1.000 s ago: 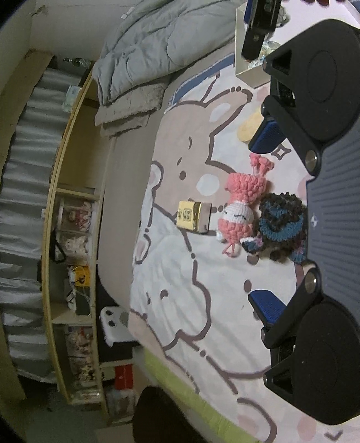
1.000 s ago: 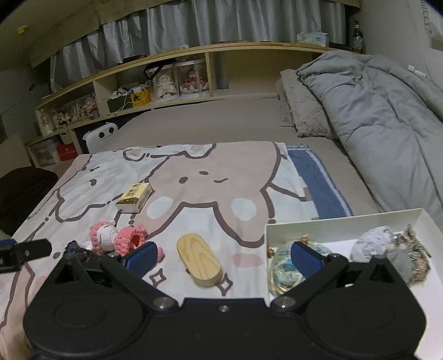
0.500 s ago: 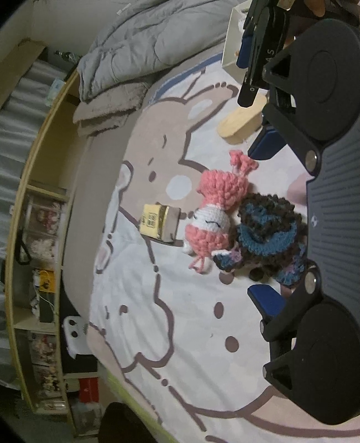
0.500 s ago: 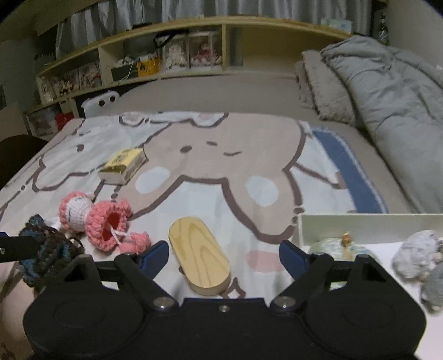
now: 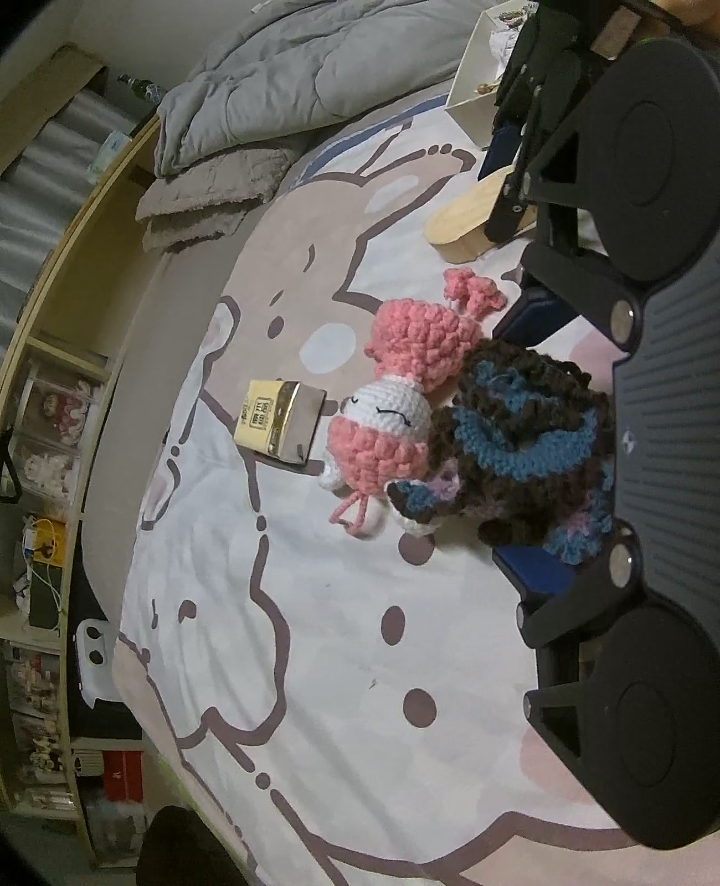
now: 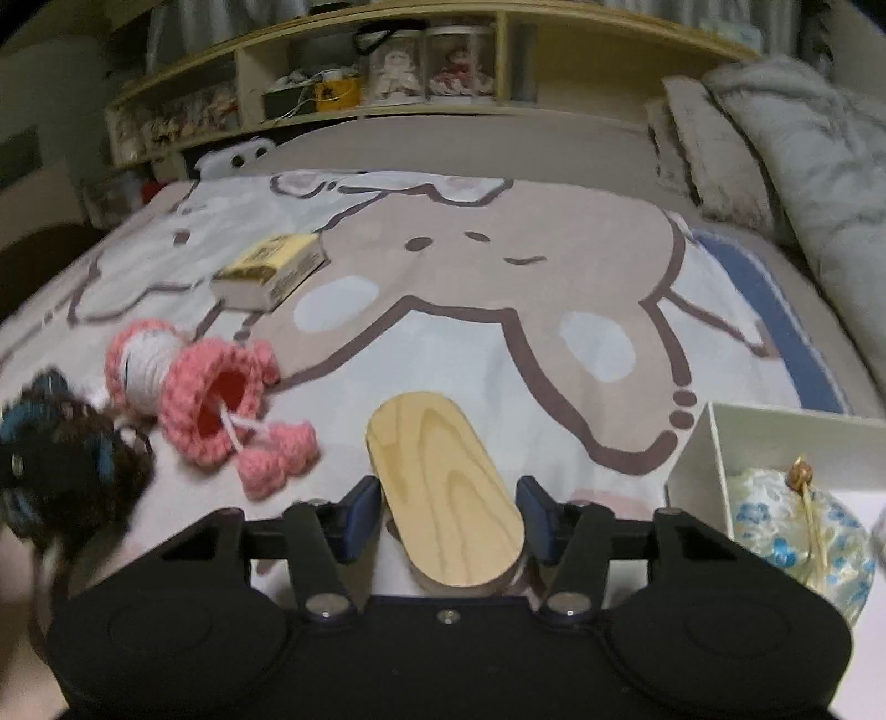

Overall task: Organize objects
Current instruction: 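Grasp the dark crochet toy with the left tool while the right tool grasps the wooden block, then lift and carry the crochet toy and wooden block over the white box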

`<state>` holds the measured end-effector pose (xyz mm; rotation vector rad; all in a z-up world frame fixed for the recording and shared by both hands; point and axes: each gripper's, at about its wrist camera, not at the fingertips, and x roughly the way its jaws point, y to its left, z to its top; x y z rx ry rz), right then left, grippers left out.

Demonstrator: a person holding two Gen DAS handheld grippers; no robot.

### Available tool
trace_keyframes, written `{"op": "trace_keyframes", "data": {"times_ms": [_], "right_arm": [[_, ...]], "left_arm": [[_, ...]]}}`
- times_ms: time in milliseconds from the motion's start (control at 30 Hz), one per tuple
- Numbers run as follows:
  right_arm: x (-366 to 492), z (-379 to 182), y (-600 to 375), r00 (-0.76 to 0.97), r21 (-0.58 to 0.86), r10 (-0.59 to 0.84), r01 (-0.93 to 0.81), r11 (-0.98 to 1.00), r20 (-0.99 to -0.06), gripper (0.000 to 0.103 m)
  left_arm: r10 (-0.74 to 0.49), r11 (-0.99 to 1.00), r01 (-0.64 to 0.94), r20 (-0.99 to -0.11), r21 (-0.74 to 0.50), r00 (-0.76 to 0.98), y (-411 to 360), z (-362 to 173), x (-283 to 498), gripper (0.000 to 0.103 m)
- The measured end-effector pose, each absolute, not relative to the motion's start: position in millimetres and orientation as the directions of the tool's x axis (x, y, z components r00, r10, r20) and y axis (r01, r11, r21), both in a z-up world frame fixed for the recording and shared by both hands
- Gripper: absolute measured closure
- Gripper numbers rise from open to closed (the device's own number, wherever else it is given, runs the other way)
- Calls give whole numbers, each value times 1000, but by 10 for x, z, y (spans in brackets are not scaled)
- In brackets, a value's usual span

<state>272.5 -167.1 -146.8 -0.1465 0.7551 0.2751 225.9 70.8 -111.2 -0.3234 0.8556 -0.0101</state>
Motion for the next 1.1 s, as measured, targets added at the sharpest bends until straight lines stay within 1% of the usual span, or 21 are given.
{"op": "trace_keyframes", "data": {"times_ms": [67,167,367,500,600,700,833,1033,1100], "right_arm": [[2694,-1442,-1697,676,-3,202,-289,957,-709,54],[2618,-1401,-1756,641,47,215,-269,962,-736,55],[2369,-1339,-1806,580,58,215,-278,959,-785,56],[2211,-1293,-1817,540,76,217,-272,959,-813,56],[2066,-1266,-1807,514,98,233,-277,956,-826,56],[1900,-1266,-1814,488,128,258,-284,950,-834,56],[1741,-1242,-1779,465,127,268,-313,941,-843,57],[1816,-1292,-1769,461,142,298,-342,929,-836,58],[1863,-1331,-1776,453,152,307,-346,926,-837,58]], "left_arm": [[-152,946,-122,-741,-301,654,718,-1123,2265,30],[-169,938,-127,-746,-322,644,738,-1142,2267,34],[-188,937,-114,-752,-330,632,716,-1120,2238,41],[-209,939,-90,-758,-332,618,661,-1104,2177,48],[-224,938,-76,-761,-337,609,632,-1093,2094,50],[-231,943,-59,-774,-327,590,582,-1081,2013,51],[-222,954,-40,-788,-298,574,507,-1074,1926,50],[-189,968,-24,-793,-248,579,424,-1116,1984,45],[-185,971,-19,-794,-240,579,405,-1129,2008,45]]}}
